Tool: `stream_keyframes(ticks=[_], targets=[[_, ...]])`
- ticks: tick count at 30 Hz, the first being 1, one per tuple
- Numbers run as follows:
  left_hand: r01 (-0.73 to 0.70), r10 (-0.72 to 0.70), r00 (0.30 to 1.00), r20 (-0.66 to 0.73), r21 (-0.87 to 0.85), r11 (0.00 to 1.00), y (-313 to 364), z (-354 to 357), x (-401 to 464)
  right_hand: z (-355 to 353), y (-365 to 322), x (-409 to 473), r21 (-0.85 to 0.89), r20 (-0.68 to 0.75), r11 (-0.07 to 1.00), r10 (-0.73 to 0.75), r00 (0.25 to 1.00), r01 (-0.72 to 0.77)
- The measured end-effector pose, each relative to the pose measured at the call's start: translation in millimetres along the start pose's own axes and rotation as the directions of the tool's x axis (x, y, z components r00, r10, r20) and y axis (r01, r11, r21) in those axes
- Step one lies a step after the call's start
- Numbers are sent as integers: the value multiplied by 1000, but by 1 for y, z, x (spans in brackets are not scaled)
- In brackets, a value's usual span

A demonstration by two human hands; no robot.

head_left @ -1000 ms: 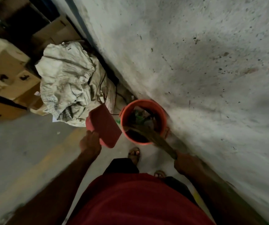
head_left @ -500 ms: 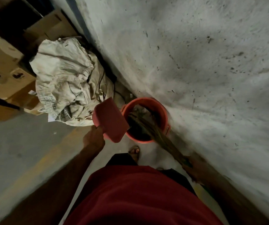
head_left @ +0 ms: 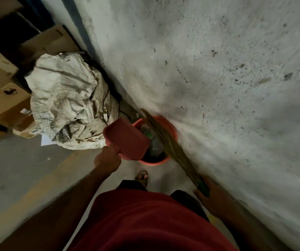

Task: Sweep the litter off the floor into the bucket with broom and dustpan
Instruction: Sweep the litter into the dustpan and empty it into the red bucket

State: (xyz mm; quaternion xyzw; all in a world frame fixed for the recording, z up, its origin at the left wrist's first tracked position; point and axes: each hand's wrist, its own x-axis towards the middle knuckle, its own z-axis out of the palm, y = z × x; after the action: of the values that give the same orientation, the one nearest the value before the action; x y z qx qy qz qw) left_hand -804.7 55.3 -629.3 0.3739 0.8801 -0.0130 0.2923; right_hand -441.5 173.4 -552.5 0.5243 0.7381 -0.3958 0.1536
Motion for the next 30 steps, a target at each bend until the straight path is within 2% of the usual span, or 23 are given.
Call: stream_keyframes(ticks=[4,6,10,12,15,18,26,30], targets=[[56,-68,991,-115,-108,993,6,6,-41,-5,-1,-5,-92,-10,983,-161,987,160],[157,-178,978,-109,-176,972,-1,13,-70,-5,-6,-6,-119,20,957,-265,964,266],[346,-406,899,-164,-303,888,-16,42,-142,2,-18,-10,-141,80,897,-411,908,418],[410,-494,845,-206,-346,844,-19,52,-180,13,-20,-9,-133,109,854,-491,864,502],[532,-642,741,-196,-411,740,-35,69,-243,34,-33,-22,-100,194,801,-567,801,591],[611,-747,637,-191,-465,640,-62,96,-298,56,-55,-41,-156,274,716,-630,726,680],[687,-939,335,-80,-661,302,-116,181,-433,125,-103,-99,-206,500,539,-660,561,817],[685,-982,190,26,-720,113,-137,224,-495,173,-126,-126,-255,564,394,-681,467,883]])
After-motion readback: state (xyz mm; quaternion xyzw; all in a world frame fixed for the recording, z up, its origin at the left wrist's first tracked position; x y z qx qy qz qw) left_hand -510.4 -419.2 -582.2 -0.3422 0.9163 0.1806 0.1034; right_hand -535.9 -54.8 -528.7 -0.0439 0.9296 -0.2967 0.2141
